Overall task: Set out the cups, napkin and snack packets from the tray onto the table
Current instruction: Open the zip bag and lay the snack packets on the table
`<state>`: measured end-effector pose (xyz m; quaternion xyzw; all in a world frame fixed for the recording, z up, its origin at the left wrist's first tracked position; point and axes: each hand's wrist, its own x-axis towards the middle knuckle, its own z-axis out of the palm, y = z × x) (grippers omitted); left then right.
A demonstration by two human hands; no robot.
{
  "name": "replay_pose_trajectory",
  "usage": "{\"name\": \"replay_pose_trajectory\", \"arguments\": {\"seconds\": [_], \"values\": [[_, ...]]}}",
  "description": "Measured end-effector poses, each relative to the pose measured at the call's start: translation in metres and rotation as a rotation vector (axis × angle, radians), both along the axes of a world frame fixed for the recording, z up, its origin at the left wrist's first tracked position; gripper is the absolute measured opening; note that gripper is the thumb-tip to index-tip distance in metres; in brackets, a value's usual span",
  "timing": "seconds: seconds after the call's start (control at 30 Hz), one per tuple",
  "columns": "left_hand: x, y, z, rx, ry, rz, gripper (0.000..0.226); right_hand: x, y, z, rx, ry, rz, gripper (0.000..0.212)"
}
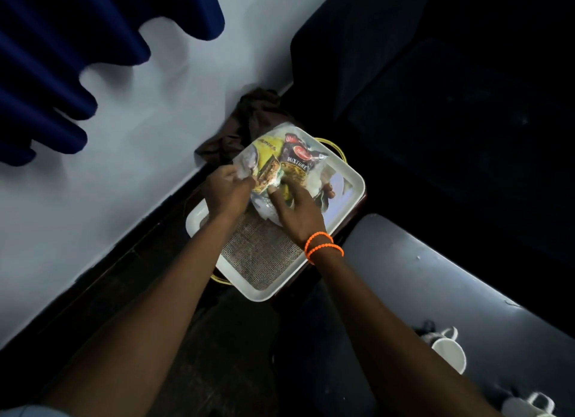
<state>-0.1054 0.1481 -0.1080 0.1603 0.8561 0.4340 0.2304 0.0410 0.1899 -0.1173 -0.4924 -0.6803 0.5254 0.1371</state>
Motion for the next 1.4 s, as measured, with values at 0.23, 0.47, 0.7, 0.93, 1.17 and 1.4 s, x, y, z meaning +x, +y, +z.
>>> {"name": "replay_pose_trajectory", "arguments": {"seconds": [0.23,0.47,0.7,0.93,1.17,1.4], "values": [[0.068,-0.008,0.028,0.299,0.399,-0.558,0.022,0.006,0.029,0.034,-0.538,0.371,-0.469,0.104],[0.092,-0.029,0.028,0.36,0.322,-1.027,0.015,0.056,0.033,0.021,-0.643,0.576,-0.665,0.1],[0.057,-0.002,0.002,-0.001,-0.251,-0.139,0.029,0.07,0.029,0.007,-0.597,0.388,-0.571,0.089],[0.084,0.008,0.022,0.085,-0.439,-0.426,0.039,0.104,0.023,0.023,-0.664,0.602,-0.426,0.045],[0.146,0.006,0.048,0.214,-0.465,-0.499,0.047,0.182,0.0,0.06,-0.58,0.696,-0.486,0.051],[0.19,-0.019,0.032,0.162,-0.482,-0.569,0.05,0.235,-0.051,0.033,-0.635,0.507,-0.587,0.038]]}}
